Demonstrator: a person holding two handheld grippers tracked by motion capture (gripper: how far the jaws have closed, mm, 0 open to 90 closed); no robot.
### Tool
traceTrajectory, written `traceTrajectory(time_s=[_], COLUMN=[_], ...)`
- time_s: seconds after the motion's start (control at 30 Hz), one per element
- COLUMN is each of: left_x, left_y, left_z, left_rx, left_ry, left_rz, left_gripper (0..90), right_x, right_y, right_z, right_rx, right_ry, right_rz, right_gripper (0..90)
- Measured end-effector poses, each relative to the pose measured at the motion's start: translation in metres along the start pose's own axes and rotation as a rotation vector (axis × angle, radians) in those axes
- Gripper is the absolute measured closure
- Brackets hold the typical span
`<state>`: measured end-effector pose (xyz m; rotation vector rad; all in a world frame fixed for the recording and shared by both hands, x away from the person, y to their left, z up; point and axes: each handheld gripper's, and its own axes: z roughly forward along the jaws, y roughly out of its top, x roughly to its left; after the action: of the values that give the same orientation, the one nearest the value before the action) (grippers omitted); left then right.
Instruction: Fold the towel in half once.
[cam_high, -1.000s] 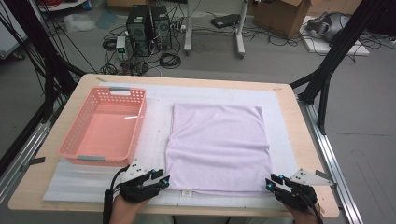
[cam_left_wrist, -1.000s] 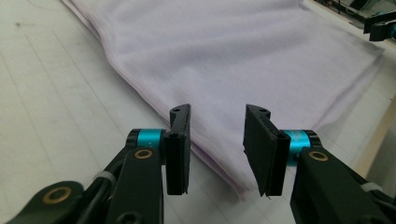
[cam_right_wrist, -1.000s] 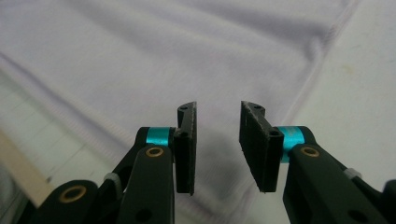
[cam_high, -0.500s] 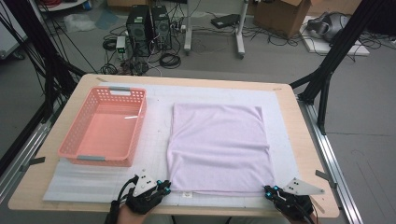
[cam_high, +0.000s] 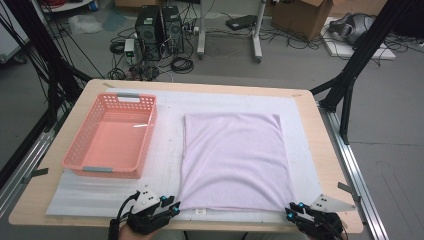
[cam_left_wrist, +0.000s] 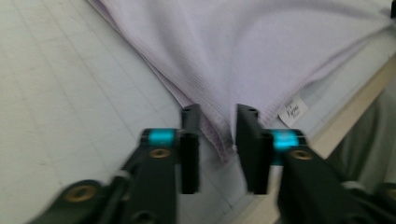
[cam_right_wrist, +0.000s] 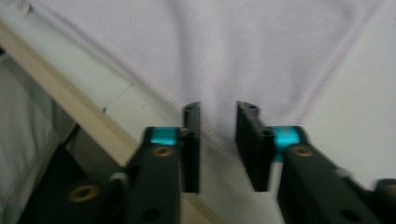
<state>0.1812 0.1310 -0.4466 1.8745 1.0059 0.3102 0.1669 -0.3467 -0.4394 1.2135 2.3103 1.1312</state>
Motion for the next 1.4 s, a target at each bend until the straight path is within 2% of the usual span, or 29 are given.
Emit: traceTrajectory(time_s=[0.03,0.1,0.17,0.2,0.27,0.3,0.33,0.37,0.4,0.43,0.47,0.5,0.53,0.57,0.7,0.77,0.83,0.9,0.93,0.97,1.0,1.07,1.13,1.23,1.4], left_x=[0.002,0.006,0.007,0.007,0.006,0.005,0.003,0.001,0.0,-0.001,0.0,-0.001,-0.002,-0.002,0.002,0.0,-0.003,-0.004,-0.003,-0.002,0.0,0.002,0.004,0.011,0.029], left_y=[0.001,0.003,0.003,0.002,0.001,0.0,-0.001,-0.001,-0.002,-0.003,-0.004,-0.004,-0.003,-0.003,-0.005,-0.009,-0.013,-0.013,-0.012,-0.01,-0.008,-0.002,0.004,0.012,0.031], left_z=[-0.001,-0.002,0.002,0.005,0.012,0.016,0.017,0.018,0.018,0.017,0.017,0.016,0.015,0.012,-0.002,-0.007,-0.011,-0.013,-0.013,-0.012,-0.011,-0.008,-0.004,0.004,0.02], left_rx=[-0.02,-0.047,-0.037,-0.022,0.02,0.041,0.03,0.031,0.034,0.033,0.034,0.038,0.049,0.058,0.064,0.071,0.085,0.076,0.059,0.039,0.014,-0.045,-0.069,-0.088,-0.111], left_ry=[-0.004,-0.001,0.001,0.004,-0.007,-0.014,-0.004,0.004,0.021,0.042,0.019,0.016,0.019,0.012,-0.026,-0.037,-0.063,-0.069,-0.071,-0.066,-0.069,-0.07,-0.058,-0.054,-0.038], left_rz=[-0.016,-0.039,-0.049,-0.055,-0.064,-0.065,-0.047,-0.042,-0.02,0.004,-0.005,-0.016,-0.003,-0.007,-0.047,-0.048,-0.032,-0.024,-0.021,-0.016,-0.014,0.003,0.038,0.05,0.033], left_gripper=[57.5,52.3,52.0,51.9,51.5,50.5,48.8,50.3,53.1,63.4,79.0,85.8,86.6,87.0,87.0,86.9,86.6,84.3,80.5,72.7,66.8,59.6,58.1,57.4,53.6], right_x=[-0.003,-0.011,-0.016,-0.018,-0.02,-0.019,-0.019,-0.018,-0.019,-0.018,-0.019,-0.019,-0.019,-0.019,-0.016,-0.009,-0.005,-0.003,-0.002,-0.003,-0.003,-0.003,-0.004,-0.006,-0.015], right_y=[0.0,-0.002,-0.004,-0.005,-0.007,-0.007,-0.006,-0.006,-0.006,-0.005,-0.005,-0.004,-0.004,-0.004,-0.011,-0.014,-0.017,-0.019,-0.019,-0.018,-0.017,-0.014,-0.012,-0.008,0.0], right_z=[-0.003,-0.008,-0.006,-0.003,0.006,0.007,0.007,0.007,0.008,0.008,0.007,0.006,0.005,0.002,-0.012,-0.017,-0.021,-0.025,-0.026,-0.027,-0.028,-0.028,-0.028,-0.029,-0.024], right_rx=[-0.033,-0.085,-0.075,-0.058,-0.021,-0.031,-0.025,-0.02,-0.024,-0.019,-0.016,-0.011,-0.009,-0.004,0.016,0.035,0.048,0.052,0.039,0.021,0.003,-0.027,-0.053,-0.074,-0.123], right_ry=[-0.003,-0.052,-0.102,-0.119,-0.117,-0.121,-0.125,-0.127,-0.106,-0.105,-0.103,-0.099,-0.096,-0.09,-0.053,-0.037,-0.032,-0.025,-0.021,-0.019,-0.019,-0.034,-0.047,-0.062,-0.08], right_rz=[0.021,0.081,0.12,0.117,0.127,0.134,0.126,0.132,0.133,0.14,0.143,0.152,0.157,0.163,0.157,0.146,0.141,0.139,0.139,0.14,0.142,0.142,0.123,0.105,0.082], right_gripper=[66.2,66.7,67.0,66.5,65.5,66.5,68.0,75.2,80.7,83.5,85.1,86.5,87.8,88.4,88.8,88.7,88.7,88.5,87.5,85.0,77.2,70.7,69.3,68.3,64.9])
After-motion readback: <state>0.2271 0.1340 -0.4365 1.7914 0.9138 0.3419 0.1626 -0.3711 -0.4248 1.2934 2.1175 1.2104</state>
